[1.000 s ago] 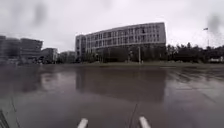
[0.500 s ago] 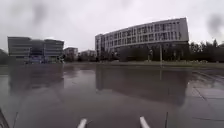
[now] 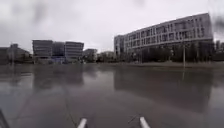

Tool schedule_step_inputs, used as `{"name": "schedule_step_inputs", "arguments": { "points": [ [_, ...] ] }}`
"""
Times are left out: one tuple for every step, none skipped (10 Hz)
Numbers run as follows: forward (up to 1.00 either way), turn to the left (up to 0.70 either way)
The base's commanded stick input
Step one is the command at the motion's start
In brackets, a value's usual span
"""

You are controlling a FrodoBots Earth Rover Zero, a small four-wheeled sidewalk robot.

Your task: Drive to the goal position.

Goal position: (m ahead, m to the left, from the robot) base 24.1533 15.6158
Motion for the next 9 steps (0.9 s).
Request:
{"name": "schedule_step_inputs", "arguments": {
  "points": [
    [1.0,0.21],
    [1.0,0.08],
    [1.0,0.01],
    [1.0,0.0],
    [1.0,0.0],
    [1.0,0.0],
    [1.0,0.0],
    [1.0,0.0],
    [1.0,0.0]
  ]
}}
